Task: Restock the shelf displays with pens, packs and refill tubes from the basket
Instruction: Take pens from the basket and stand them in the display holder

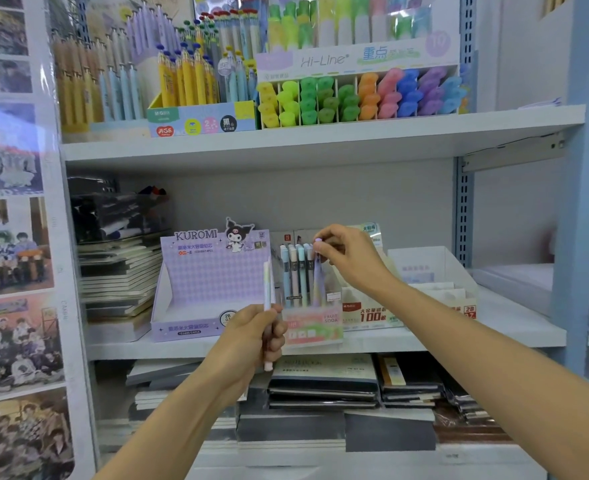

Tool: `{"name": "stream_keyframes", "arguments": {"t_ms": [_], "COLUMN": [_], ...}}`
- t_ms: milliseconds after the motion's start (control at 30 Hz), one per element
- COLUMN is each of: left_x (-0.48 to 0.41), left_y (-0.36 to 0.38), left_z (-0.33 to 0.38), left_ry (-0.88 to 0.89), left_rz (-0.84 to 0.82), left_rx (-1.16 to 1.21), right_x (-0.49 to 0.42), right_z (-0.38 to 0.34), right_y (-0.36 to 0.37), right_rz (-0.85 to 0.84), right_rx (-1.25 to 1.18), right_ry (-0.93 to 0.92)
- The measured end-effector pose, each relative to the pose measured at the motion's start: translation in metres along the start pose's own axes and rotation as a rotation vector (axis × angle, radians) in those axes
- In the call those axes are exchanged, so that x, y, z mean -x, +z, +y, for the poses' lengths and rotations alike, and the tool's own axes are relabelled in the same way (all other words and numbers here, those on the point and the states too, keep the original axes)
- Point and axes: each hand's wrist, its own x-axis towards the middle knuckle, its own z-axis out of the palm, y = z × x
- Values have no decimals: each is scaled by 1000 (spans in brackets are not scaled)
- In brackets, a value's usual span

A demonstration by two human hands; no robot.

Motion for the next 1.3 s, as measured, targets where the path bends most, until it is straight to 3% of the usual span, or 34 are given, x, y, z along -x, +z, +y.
{"name": "stream_keyframes", "arguments": {"t_ms": [200, 333, 500, 567, 633, 700, 867, 1000, 1133, 1200, 1300], "left_x": [3, 3, 6, 5, 4, 5, 7, 7, 9, 11, 12], "left_y": [0, -1, -4, -3, -1, 2, 3, 12, 18, 21, 26], "left_z": [-4, -4, -2, -1, -1, 1, 15, 19, 19, 19, 19], "left_ry": [43, 53, 51, 38, 28, 36, 67, 161, 238, 268, 335], "left_rz": [-43, -32, -33, -20, -10, -9, 21, 106, 147, 157, 141], "left_rx": [-4, 11, -3, -15, -27, -35, 180, 299, 184, 106, -81], "right_x": [-1, 0, 8, 15, 23, 32, 46, 61, 70, 68, 59], "right_z": [6, 13, 2, -9, -18, -21, -16, -17, -22, -27, -39], "right_y": [16, 21, 11, 3, -4, -8, -25, -24, -21, -20, -18], "right_rz": [119, 122, 123, 31, -200, -350, -195, -294, -421, -381, -166], "right_rx": [111, 208, 95, -117, -310, -302, -467, -550, -515, -435, -363], "right_ry": [-42, 47, 70, 31, 49, 44, 95, 165, 182, 152, 69]}}
